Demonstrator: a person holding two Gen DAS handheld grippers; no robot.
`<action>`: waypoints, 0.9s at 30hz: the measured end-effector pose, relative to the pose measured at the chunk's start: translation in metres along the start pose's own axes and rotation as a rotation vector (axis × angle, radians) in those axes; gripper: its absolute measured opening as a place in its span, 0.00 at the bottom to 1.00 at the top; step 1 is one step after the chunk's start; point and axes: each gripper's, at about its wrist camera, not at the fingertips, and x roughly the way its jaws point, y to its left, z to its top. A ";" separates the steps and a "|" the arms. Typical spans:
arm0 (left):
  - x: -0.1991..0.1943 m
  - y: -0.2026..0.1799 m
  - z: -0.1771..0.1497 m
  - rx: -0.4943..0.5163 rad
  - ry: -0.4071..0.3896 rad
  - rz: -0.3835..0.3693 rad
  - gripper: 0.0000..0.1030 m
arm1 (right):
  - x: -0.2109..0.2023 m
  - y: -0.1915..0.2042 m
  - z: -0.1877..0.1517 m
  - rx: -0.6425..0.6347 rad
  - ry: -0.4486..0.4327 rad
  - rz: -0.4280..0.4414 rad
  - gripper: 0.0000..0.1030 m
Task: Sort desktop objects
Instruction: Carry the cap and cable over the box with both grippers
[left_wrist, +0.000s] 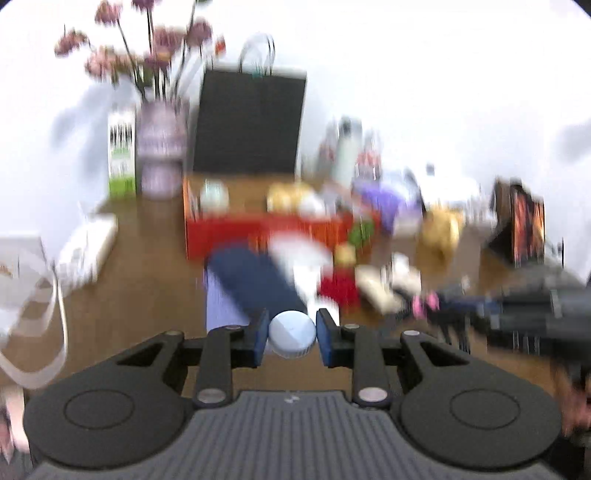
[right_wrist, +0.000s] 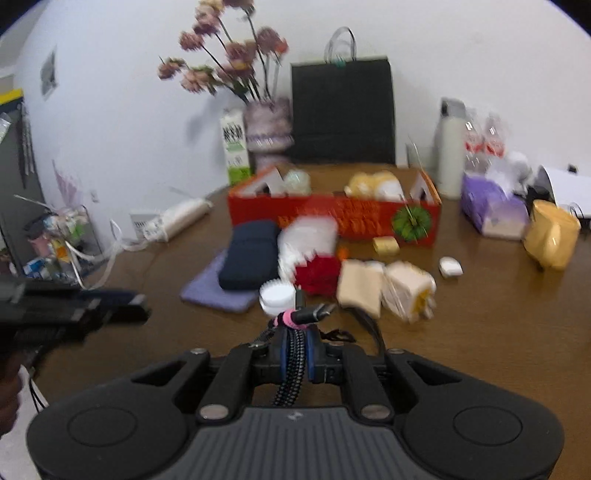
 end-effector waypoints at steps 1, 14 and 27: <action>0.004 0.002 0.013 -0.006 -0.024 0.007 0.28 | 0.000 -0.001 0.006 -0.009 -0.016 -0.001 0.08; 0.132 0.045 0.193 -0.014 -0.033 0.047 0.28 | 0.077 -0.048 0.179 -0.104 -0.195 -0.038 0.08; 0.353 0.101 0.157 0.080 0.438 0.181 0.45 | 0.361 -0.076 0.221 -0.065 0.299 -0.023 0.10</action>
